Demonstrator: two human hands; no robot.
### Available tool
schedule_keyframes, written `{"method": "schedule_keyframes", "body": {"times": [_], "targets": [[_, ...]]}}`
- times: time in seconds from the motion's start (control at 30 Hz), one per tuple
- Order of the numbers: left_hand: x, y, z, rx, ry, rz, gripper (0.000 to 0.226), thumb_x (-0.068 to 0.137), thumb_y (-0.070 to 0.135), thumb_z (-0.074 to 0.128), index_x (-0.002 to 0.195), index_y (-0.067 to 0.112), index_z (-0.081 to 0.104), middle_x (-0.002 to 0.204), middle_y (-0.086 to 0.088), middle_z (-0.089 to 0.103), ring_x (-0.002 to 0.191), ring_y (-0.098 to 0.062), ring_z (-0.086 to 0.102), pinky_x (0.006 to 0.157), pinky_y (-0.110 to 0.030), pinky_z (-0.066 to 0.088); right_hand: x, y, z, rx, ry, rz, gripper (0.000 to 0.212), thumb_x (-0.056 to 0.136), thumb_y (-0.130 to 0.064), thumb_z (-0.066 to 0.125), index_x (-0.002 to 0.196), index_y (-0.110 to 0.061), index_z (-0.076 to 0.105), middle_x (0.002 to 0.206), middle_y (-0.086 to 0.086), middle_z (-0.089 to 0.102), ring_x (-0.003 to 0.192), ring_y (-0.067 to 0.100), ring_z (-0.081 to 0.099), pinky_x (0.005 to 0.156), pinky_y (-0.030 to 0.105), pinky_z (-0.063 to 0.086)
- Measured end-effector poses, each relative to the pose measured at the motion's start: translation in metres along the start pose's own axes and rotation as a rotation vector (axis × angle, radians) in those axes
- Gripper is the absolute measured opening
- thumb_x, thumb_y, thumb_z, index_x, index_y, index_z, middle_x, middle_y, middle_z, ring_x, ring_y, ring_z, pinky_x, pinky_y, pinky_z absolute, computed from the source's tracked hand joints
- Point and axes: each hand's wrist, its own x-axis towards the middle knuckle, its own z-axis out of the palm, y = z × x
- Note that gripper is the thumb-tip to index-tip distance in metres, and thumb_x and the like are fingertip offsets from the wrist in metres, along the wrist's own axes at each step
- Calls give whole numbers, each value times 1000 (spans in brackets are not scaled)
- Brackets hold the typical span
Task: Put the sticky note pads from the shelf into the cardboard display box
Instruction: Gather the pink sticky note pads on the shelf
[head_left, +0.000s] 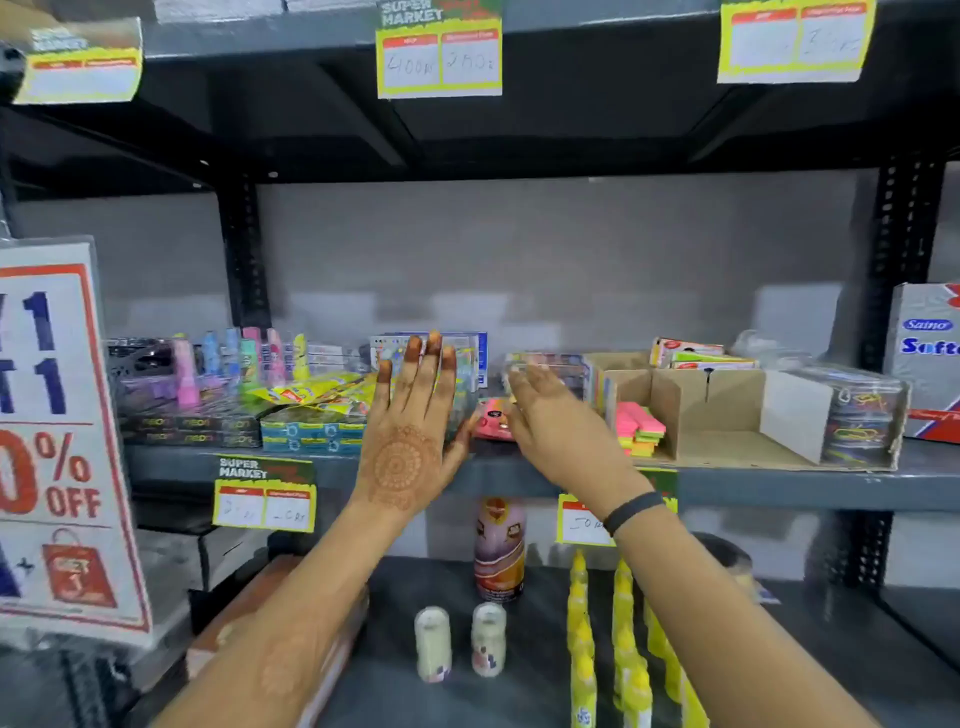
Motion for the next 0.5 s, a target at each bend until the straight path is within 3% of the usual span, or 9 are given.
{"method": "schedule_keyframes", "body": {"times": [0.13, 0.27, 0.37, 0.43, 0.5], "targets": [[-17, -2, 7, 39, -70, 49, 72, 101, 53, 18, 147, -1, 29, 152, -20, 31, 143, -31, 22, 116, -50, 18, -7, 2, 1, -49, -147, 35, 39, 96, -28, 44, 129, -8, 44, 127, 18, 54, 112, 34, 53, 87, 40, 47], [-22, -4, 12, 57, -71, 88, 79, 98, 60, 21, 142, -3, 41, 146, -18, 42, 138, -32, 35, 114, -50, 20, -14, 0, -5, -188, -25, 17, 25, 91, -13, 51, 116, -16, 53, 108, 11, 65, 96, 31, 61, 69, 35, 51], [-24, -4, 13, 25, -52, 89, 76, 98, 59, 22, 140, -1, 45, 140, -17, 50, 133, -31, 43, 109, -50, 29, -19, 1, -3, -302, 15, 1, 34, 83, 2, 51, 112, -15, 54, 100, 8, 67, 86, 29, 63, 57, 29, 42], [-24, -3, 14, 5, -32, 83, 74, 99, 56, 22, 138, -1, 48, 137, -16, 54, 130, -31, 47, 107, -51, 33, -22, 1, -4, -307, 59, -13, 36, 81, 3, 52, 113, -13, 54, 98, 9, 68, 83, 30, 64, 54, 28, 39], [-24, -3, 14, -2, -16, 82, 72, 99, 54, 23, 137, -1, 49, 135, -16, 55, 128, -31, 49, 107, -50, 34, -25, -1, -12, -261, 138, -36, 30, 81, 2, 56, 109, -8, 59, 90, 13, 69, 74, 34, 65, 52, 31, 46]]}}
